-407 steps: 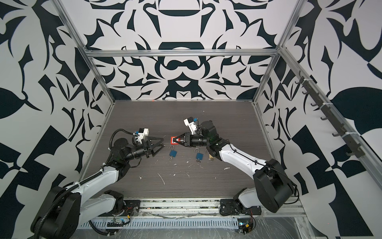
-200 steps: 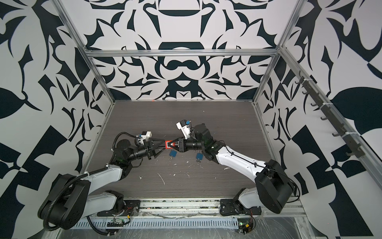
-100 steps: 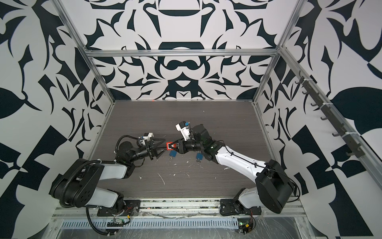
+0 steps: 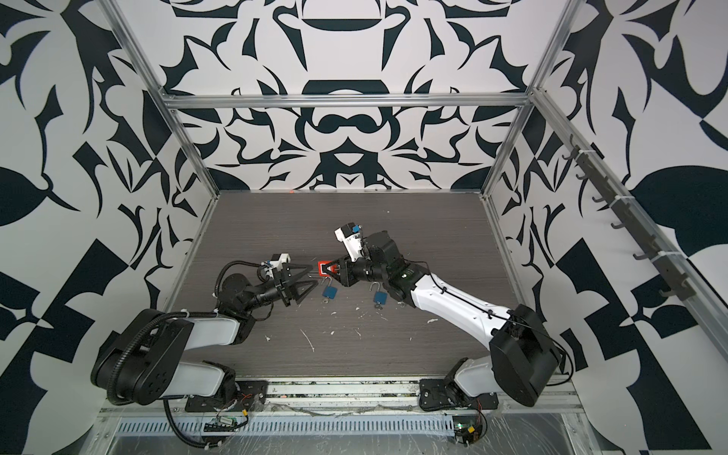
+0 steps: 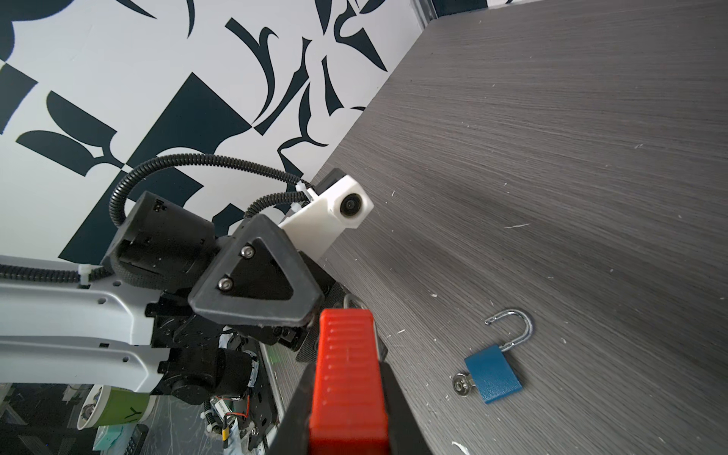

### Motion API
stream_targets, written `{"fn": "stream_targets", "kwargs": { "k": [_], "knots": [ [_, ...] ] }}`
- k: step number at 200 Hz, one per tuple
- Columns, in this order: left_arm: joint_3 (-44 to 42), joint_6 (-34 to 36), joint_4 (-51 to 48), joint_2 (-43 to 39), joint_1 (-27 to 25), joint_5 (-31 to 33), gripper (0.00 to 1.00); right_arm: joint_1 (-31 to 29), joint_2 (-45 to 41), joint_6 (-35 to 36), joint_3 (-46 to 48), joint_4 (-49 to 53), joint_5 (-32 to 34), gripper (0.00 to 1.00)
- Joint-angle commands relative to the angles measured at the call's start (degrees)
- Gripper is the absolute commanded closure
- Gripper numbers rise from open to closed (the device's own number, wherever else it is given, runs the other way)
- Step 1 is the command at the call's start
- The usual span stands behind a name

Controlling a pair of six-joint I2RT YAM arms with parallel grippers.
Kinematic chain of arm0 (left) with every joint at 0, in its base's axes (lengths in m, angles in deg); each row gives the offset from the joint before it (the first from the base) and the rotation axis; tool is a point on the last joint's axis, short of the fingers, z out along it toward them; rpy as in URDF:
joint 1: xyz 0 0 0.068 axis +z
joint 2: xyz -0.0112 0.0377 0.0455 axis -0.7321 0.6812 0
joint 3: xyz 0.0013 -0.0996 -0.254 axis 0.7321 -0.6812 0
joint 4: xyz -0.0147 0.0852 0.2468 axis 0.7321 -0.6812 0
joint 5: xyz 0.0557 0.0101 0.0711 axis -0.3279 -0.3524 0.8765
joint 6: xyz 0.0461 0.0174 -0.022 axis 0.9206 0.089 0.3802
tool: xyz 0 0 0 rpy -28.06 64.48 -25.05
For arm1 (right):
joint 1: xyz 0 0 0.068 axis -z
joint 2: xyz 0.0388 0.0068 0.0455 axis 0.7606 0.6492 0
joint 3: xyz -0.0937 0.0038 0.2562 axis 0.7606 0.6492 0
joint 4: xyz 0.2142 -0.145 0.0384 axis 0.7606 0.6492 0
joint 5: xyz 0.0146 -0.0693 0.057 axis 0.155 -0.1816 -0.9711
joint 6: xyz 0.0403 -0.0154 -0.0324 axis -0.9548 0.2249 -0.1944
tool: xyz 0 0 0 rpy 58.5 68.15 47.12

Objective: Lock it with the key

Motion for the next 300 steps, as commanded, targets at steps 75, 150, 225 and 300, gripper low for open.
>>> {"fn": "stream_targets", "kwargs": {
  "k": [75,150,225,300],
  "knots": [
    [1.4,-0.6,1.9,0.8,0.0,0.0,0.3,-2.9,2.5,1.2,-1.1,-5.4,-1.0,1.0],
    [1.9,-0.7,1.6,0.4,0.1,0.8,0.39,-3.3,3.2,0.1,1.8,-7.2,-2.2,1.0],
    [1.8,2.3,-3.8,-4.5,0.1,0.6,0.5,-0.3,3.6,-8.0,6.6,-16.6,-7.5,1.0],
    [5.0,16.0,-32.8,-20.3,0.1,0.9,0.6,2.5,4.4,-14.7,9.2,-24.3,-10.8,1.0]
  ]
}}
